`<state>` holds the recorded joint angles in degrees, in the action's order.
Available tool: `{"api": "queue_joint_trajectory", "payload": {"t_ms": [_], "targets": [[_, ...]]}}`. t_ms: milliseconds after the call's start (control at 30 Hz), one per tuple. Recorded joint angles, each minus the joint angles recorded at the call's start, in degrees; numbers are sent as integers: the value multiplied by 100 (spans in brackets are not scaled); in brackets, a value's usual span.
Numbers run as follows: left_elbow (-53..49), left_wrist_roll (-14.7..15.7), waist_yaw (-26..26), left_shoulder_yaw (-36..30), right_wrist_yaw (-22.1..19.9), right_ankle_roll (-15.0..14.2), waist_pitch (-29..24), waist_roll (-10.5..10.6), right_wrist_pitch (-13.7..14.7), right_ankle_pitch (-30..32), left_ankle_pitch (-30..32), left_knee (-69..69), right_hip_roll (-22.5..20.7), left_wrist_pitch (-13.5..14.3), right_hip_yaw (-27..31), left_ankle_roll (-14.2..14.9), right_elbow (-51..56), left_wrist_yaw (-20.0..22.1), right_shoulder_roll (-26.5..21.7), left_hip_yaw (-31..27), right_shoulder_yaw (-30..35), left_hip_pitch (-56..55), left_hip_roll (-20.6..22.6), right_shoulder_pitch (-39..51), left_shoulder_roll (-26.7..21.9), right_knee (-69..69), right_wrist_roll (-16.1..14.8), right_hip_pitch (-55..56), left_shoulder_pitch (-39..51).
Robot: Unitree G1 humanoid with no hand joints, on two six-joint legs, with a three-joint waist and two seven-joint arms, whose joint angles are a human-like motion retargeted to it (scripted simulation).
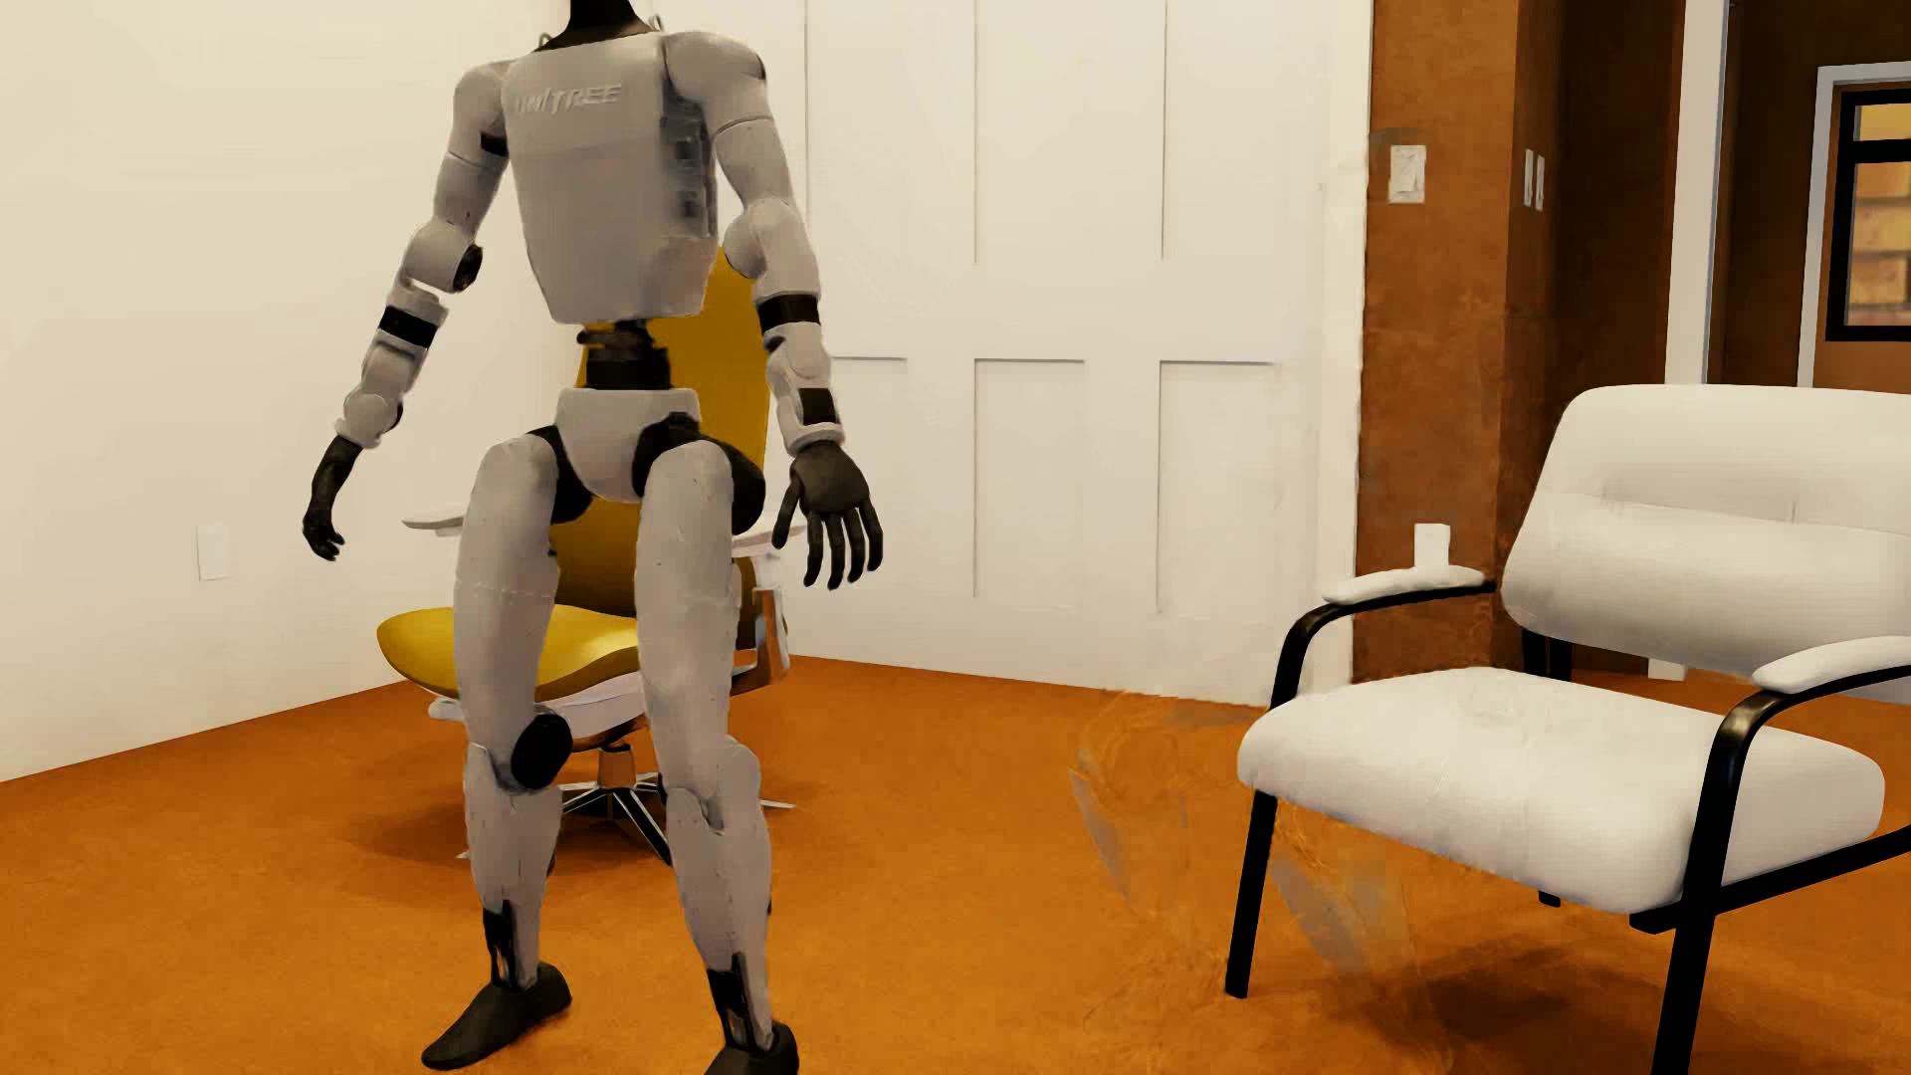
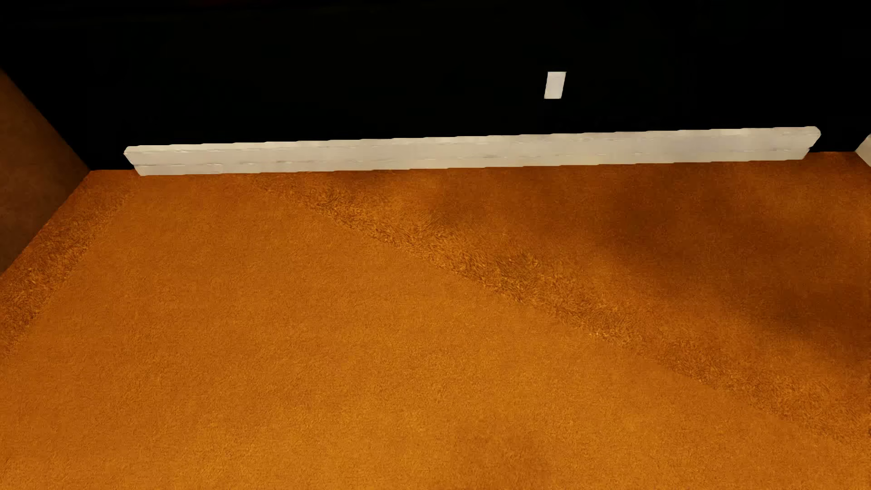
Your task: Sit on the light gray chair
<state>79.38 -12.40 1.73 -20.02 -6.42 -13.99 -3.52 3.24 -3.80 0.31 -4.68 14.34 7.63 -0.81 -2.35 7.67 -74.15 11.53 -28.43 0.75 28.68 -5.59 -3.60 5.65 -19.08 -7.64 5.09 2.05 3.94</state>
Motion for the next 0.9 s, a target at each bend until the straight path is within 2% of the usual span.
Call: {"api": "queue_joint_trajectory", "payload": {"t_ms": [133, 233, 300, 367, 467, 500, 600, 667, 800, 900], "targets": [[-36, -141, -12, -49, -26, 60, -10, -13, 64, -145, 63, 20, -125, -36, -43, 51, 37, -100, 40, 24, -29, -8, -150, 32, 17, -95, 45, -26, -75], [-71, -136, -35, -38, 7, 199, -40, -19, 117, -596, 112, 77, -270, -49, 67, 71, 94, -143, 51, -51, 10, -36, -250, -11, -60, -382, 86, -23, -15], [-103, -54, -58, -85, 56, 160, -40, -30, 129, -749, 187, 89, -367, -36, 199, 114, 138, -76, 97, -129, 51, -79, -299, -62, -85, -584, 88, 1, -8], [-151, -117, -17, -28, 124, 222, -61, -6, 141, -589, 322, 77, -359, -14, 2, 142, 229, -24, 68, -203, 74, -198, -313, -99, -65, -607, 204, -31, 83], [-306, -158, 129, 89, 227, 200, -149, 90, 175, -713, 525, 43, -330, 12, -269, 254, 300, -7, -83, -369, 276, -473, -274, -129, 54, -441, 268, -165, 178], [-367, -255, 171, 75, 296, 264, -179, 111, 174, -734, 568, 95, -326, 50, -340, 283, 394, -42, -198, -424, 330, -623, -218, -158, 102, -325, 397, -230, 181], [-365, -578, 305, 237, 198, 451, -346, 160, 247, -722, 382, 521, -295, 77, -637, 106, 433, -268, -366, -228, 237, -803, -130, -175, 160, -95, 321, -481, 166], [-313, -670, 334, 364, 163, 647, -392, 158, 275, -748, 306, 747, -268, 92, -821, 69, 402, -409, -402, -94, 202, -808, -232, -226, 119, -56, 333, -654, 87], [-265, -677, 312, 614, 160, 991, -435, 116, 342, -815, 300, 640, -229, 148, -1119, 110, 420, -397, -340, 85, 54, -870, -580, -307, 22, -4, 422, -1060, -22], [-257, -868, 314, 782, 117, 1269, -554, 101, 431, -604, 174, 428, -222, 331, -1365, -94, 429, -381, -299, 435, 125, -853, -646, -200, -27, 56, 539, -1414, -10]]}}
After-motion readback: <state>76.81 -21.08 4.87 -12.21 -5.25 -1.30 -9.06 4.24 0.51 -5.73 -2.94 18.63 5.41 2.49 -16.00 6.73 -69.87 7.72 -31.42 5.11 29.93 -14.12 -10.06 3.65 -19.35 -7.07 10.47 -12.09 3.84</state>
